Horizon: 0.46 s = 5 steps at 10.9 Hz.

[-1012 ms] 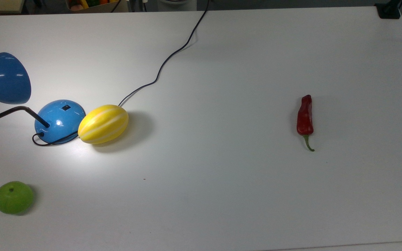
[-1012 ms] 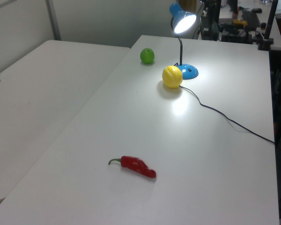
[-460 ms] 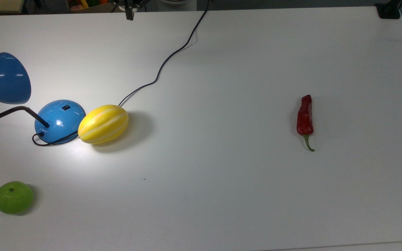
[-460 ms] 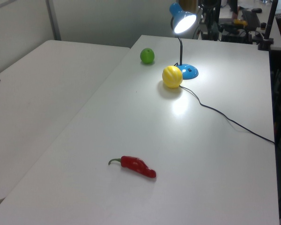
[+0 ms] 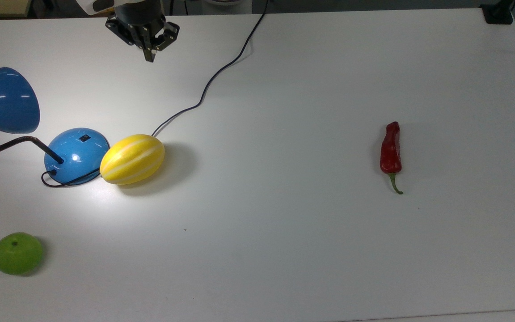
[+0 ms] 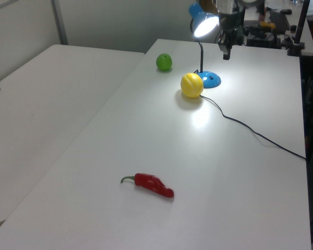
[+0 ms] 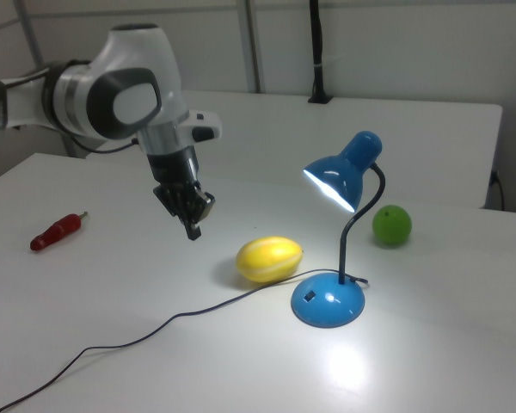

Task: Turn off lamp
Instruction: 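Move the gripper down toward the blue lamp base beside the yellow ball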

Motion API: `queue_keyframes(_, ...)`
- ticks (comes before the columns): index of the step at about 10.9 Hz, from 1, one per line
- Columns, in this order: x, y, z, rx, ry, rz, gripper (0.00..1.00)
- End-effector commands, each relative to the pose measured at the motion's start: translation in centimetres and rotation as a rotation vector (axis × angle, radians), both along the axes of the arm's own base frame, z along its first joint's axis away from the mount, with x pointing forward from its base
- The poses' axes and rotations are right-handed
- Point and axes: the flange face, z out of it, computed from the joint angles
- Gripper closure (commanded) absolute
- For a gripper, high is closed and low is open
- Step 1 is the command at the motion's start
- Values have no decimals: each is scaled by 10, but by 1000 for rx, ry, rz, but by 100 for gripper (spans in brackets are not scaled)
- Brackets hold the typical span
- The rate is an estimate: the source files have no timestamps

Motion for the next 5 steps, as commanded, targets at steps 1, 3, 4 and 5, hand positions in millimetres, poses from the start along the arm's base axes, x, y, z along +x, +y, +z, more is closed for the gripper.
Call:
queue_keyframes(1, -5, -30, -51, -7, -43, -100, 100)
queue_keyframes(3, 0, -57, -78, -8, -72, -154, 100)
queue_keyframes(4, 7, -68, -89, -8, -109, -190, 100)
queue_keyframes(5, 14, -74, -104, -8, -135, -233, 100)
